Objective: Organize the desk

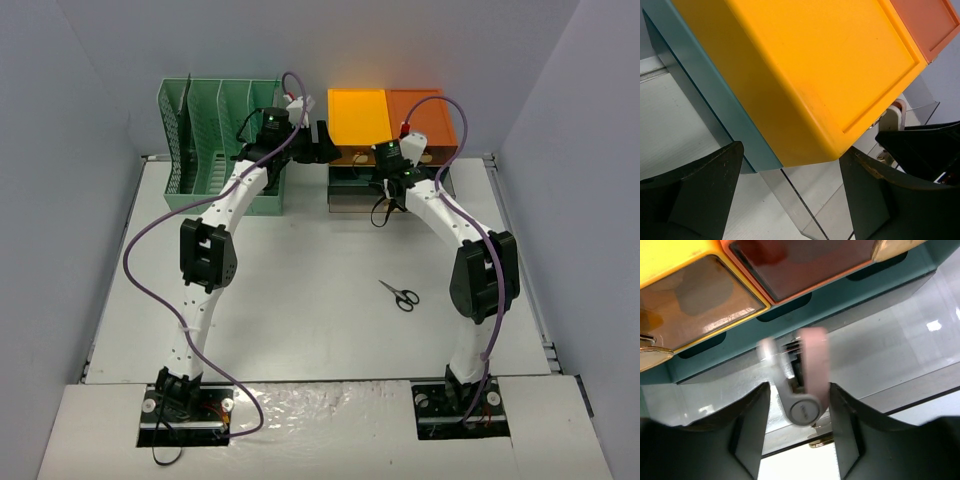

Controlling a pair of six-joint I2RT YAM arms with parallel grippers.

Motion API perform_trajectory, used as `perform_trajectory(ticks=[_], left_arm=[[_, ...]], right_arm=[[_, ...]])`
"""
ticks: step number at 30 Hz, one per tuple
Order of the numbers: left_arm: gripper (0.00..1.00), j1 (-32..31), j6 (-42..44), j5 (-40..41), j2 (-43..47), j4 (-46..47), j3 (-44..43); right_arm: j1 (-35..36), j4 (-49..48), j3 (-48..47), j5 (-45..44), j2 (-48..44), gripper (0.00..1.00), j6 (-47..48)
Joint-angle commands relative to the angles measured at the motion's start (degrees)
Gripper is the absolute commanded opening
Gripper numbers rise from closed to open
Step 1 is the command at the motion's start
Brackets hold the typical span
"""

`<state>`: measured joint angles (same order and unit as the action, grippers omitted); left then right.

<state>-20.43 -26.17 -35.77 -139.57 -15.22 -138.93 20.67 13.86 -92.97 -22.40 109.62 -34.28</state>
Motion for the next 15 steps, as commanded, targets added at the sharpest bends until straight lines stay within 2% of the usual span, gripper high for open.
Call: perform_trajectory(ticks=[1,7,15], left_arm=[[0.73,0.9,0.4,-0.1,5.2,1.4,-1.7],[0.73,0.8,0.6,-0.1,5.6,1.2,-1.4],[0.74,0.8,0.5,0.0,5.6,1.3,-1.5]], right_arm=[[0.1,-1.6,-0.1,-1.1,-1.2,0.57,0.9],[0.1,-1.5,-0.4,-1.7,-2.0,0.73,1.3],[0.8,-0.5,-1.8,-2.9,-9.1,0.75,0.8]])
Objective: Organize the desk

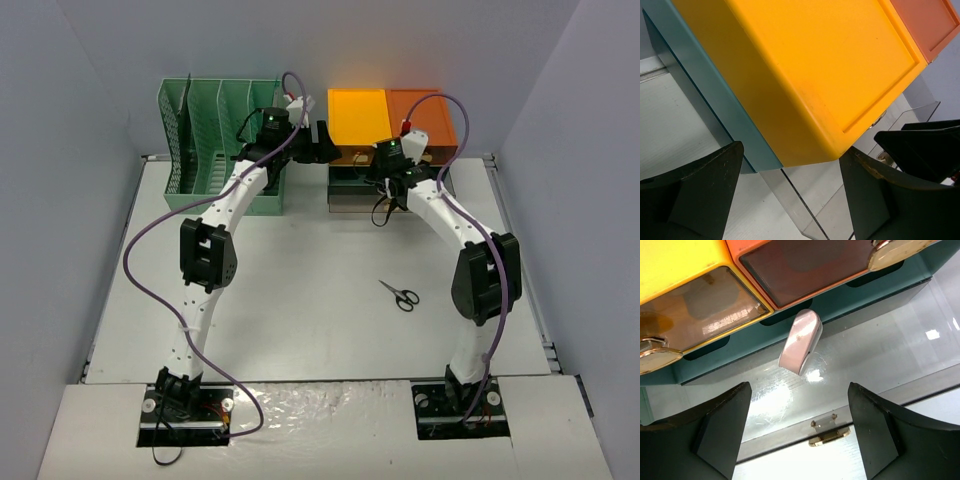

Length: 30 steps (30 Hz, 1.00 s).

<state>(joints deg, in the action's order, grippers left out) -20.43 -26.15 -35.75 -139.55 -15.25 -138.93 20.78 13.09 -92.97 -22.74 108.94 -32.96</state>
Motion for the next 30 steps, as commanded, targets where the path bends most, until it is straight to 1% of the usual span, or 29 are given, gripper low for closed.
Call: perform_trajectory(ticks=[1,3,5,14,18,23,26,30], left_arm=[[0.73,0.7,0.4,0.0,5.6,1.4,-1.5],[0.73,0.8,0.3,-0.1,5.7,1.4,-1.5],[0.73,0.8,0.2,-0.1,5.6,1.5,-1.6],[0.74,0.7,0.2,-1.4,6.1,1.9,-1.6],[0.73,0.6,0.7,-3.3,6.7,2.2,-1.8],[0.73,0.7,0.8,-3.2,6.7,1.7,-2.1],[0.73,0.6,0.8,-3.3,6.9,1.7,-2.1],[0.73,0.6,0.8,-3.4,7.3,1.6,-1.9]], right_arm=[[0.9,0.5,-1.8,-2.6,-9.7,0.75,-0.6],[1.3,1.3,-1.2,-2.7,-11.5,0.75,-0.6],[1.4,2.8,1.4,-2.0,-13.5,0.74,-1.4],[3.8,3.1,19.8,-1.2,-19.5,0.74,-3.8],[4.9,2.0,25.6,-1.9,-20.4,0.74,-4.5],[5.8,-4.2,31.3,-4.1,-20.5,0.73,-4.2],[5.8,-10.0,33.5,-5.6,-20.0,0.73,-3.0],[5.8,-17.2,33.6,-7.5,-17.5,0.72,-0.7]])
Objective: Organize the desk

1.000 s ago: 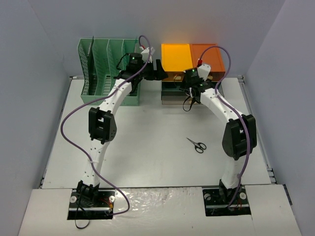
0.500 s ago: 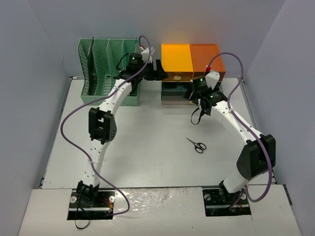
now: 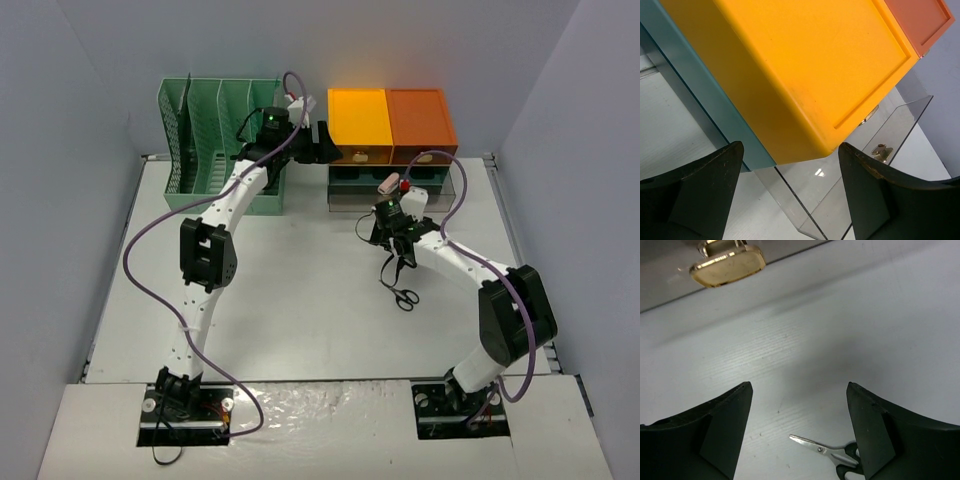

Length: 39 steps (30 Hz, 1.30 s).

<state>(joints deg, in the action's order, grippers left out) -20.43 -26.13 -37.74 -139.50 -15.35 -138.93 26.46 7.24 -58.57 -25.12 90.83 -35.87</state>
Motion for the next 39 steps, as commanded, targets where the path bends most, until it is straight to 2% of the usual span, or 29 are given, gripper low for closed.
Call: perform_trajectory(ticks=[1,8,15,20,24,35,39], left_arm=[[0.73,0.6,0.9,-1.5,7.3,1.8,-1.8],[0.73,0.3,2.5,-3.1,9.9,1.4,0.2],[0.73,0.1,3.0,-5.8,12.6,1.6,0.5],[0.74,0.1,1.3,-3.2,12.3,3.0,-0.6],[0.73,0.0,-0.8,-1.7,8.9,3.7,-4.0],[0.73,-1.3,-7.0,-1.9,1.2,14.5,-6.9],[0.73,-1.6,-6.3,-2.1,1.7,17.5,-6.7]], right_arm=[[0.1,-12.7,-1.4,-5.4,2.2,0.72,3.1],[-0.1,-16.8,-8.2,-4.9,11.1,0.72,6.3],[-0.4,-16.9,-12.0,-4.4,14.5,0.72,7.2],[-0.6,-16.8,-12.8,-3.9,14.7,0.72,7.4],[-0.6,-16.6,-12.9,-3.4,13.8,0.73,7.1],[-0.6,-15.8,-12.2,-2.8,11.2,0.73,7.4],[-0.6,-15.5,-12.2,-2.7,11.4,0.73,7.8]])
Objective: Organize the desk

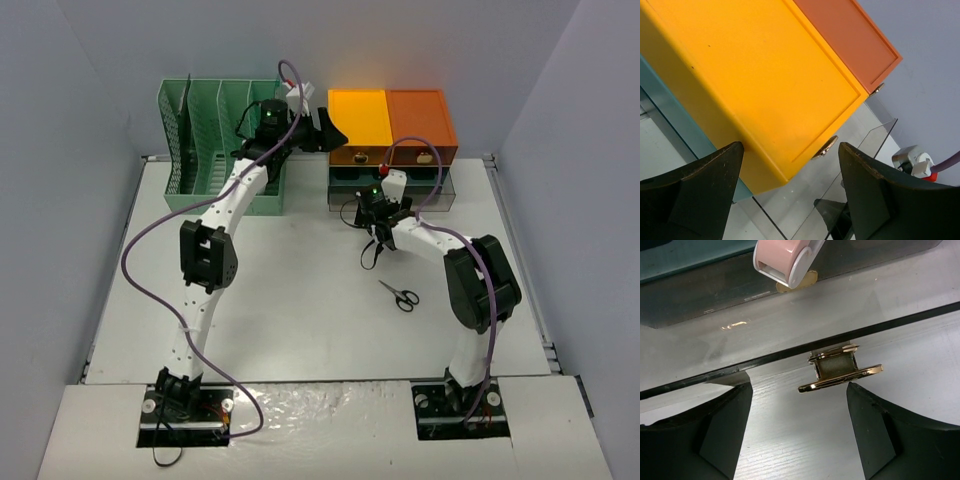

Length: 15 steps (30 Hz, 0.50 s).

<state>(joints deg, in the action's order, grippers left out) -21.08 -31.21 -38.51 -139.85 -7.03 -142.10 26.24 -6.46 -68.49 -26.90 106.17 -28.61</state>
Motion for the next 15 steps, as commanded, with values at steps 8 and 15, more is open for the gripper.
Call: perform_trajectory(ticks=[8,15], left_arm=[[0.73,-1.1,0.5,-0.7,1.2,7.1,-5.4],[0.73,-1.3,1.8,-0.4,1.4,5.4,-3.6]], right_arm=[[-0.4,-1.7,-3.0,-0.4,-2.9,0.73,0.2],[-0.4,-1.7,-4.2,-0.1,-2.9,0.73,0.7]])
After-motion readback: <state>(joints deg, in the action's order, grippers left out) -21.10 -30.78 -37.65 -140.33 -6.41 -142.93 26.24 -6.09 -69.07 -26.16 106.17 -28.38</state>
